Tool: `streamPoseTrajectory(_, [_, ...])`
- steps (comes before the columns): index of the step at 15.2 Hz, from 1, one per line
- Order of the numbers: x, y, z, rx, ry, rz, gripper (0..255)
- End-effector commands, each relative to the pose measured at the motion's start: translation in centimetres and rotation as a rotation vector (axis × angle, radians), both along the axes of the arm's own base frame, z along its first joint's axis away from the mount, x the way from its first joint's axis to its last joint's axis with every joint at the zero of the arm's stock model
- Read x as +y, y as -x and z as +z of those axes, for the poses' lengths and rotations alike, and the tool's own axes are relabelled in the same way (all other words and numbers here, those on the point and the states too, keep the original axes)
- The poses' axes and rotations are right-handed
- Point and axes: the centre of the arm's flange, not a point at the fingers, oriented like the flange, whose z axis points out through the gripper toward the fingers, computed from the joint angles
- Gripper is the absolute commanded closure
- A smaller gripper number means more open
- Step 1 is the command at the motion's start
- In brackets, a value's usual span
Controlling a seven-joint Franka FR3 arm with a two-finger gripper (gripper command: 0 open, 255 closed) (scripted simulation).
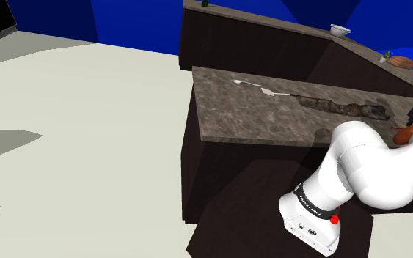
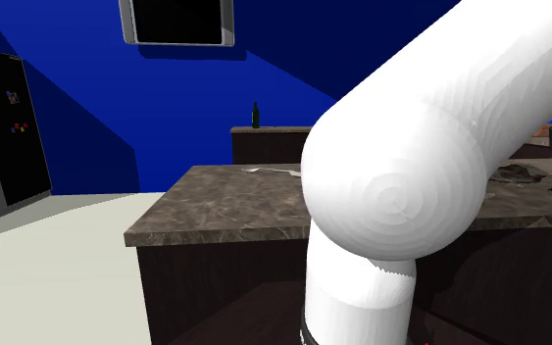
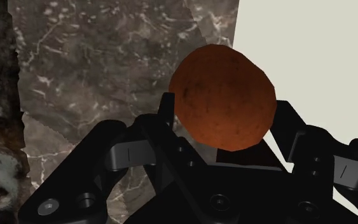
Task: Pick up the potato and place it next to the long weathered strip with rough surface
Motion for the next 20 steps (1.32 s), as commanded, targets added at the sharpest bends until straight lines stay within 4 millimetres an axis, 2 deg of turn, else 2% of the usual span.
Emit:
streamPoseTrajectory(1, [-0.1, -0.1, -1.3, -0.001, -0.003, 0.0, 255])
streamPoseTrajectory(7, [-0.1, -0.1, -4.7, -0.001, -0.003, 0.0, 255])
streamPoseTrajectory(15, [-0.1, -0.1, -4.7, -0.001, -0.003, 0.0, 255])
streamPoseTrajectory(16, [-0.1, -0.2, -4.5, -0.001, -0.003, 0.0, 0])
streamPoseTrajectory(20, [-0.1, -0.1, -4.5, -0.001, -0.003, 0.0, 0])
